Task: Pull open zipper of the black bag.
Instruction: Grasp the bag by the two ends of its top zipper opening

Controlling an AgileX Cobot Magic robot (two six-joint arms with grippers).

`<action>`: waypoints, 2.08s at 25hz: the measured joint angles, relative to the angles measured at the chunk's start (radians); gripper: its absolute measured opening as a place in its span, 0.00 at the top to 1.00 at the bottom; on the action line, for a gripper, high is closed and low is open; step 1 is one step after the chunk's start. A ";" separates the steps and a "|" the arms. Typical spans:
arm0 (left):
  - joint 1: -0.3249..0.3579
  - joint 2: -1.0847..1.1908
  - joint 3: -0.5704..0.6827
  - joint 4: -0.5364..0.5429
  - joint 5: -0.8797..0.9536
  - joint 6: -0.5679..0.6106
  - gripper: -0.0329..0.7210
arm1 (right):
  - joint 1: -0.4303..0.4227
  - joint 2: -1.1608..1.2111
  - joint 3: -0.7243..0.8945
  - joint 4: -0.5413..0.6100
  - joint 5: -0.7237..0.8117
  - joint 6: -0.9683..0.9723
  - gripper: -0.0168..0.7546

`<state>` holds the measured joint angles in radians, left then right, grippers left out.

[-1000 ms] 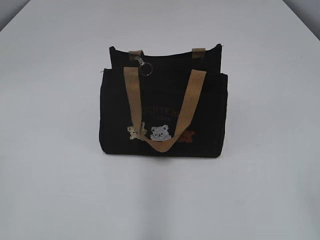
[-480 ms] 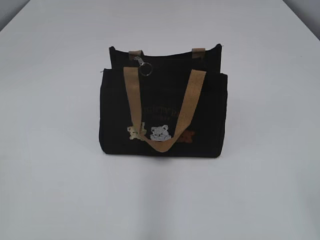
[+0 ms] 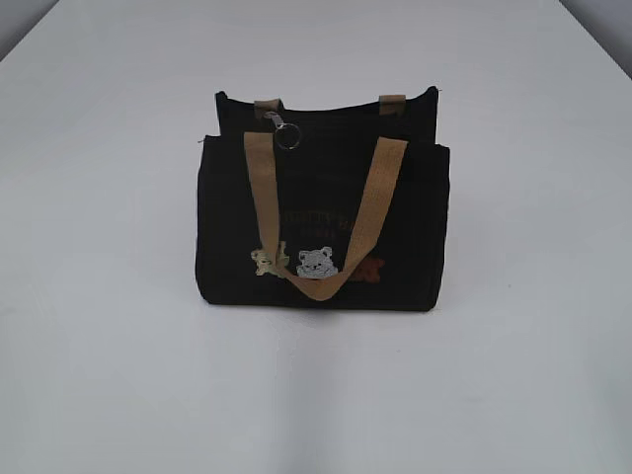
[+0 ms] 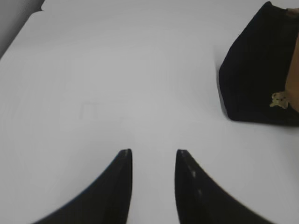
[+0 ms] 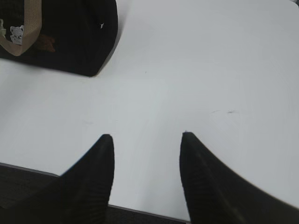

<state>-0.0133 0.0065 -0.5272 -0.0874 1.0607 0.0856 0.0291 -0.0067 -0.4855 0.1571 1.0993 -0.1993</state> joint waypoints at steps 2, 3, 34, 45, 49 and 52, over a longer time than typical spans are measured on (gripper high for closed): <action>0.000 0.049 0.000 -0.034 0.000 0.003 0.64 | 0.000 0.000 0.000 0.000 0.000 0.000 0.51; 0.000 0.087 0.000 -0.067 0.000 0.019 0.64 | 0.000 0.000 0.000 0.000 0.000 0.000 0.51; -0.181 1.662 -0.241 -1.638 -0.404 2.340 0.40 | 0.000 0.000 0.000 0.019 0.000 -0.001 0.51; -0.261 1.788 -0.372 -1.646 -0.434 2.312 0.87 | 0.001 0.582 -0.070 0.592 -0.308 -0.644 0.51; -0.263 1.788 -0.374 -1.648 -0.440 2.312 0.87 | 0.081 1.009 -0.209 0.838 -0.430 -0.956 0.51; -0.264 1.788 -0.375 -1.649 -0.440 2.311 0.87 | 0.207 1.265 -0.376 0.842 -0.461 -1.142 0.51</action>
<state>-0.2771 1.7942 -0.9023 -1.7366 0.6206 2.3964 0.2360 1.2580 -0.8618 0.9993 0.6380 -1.3412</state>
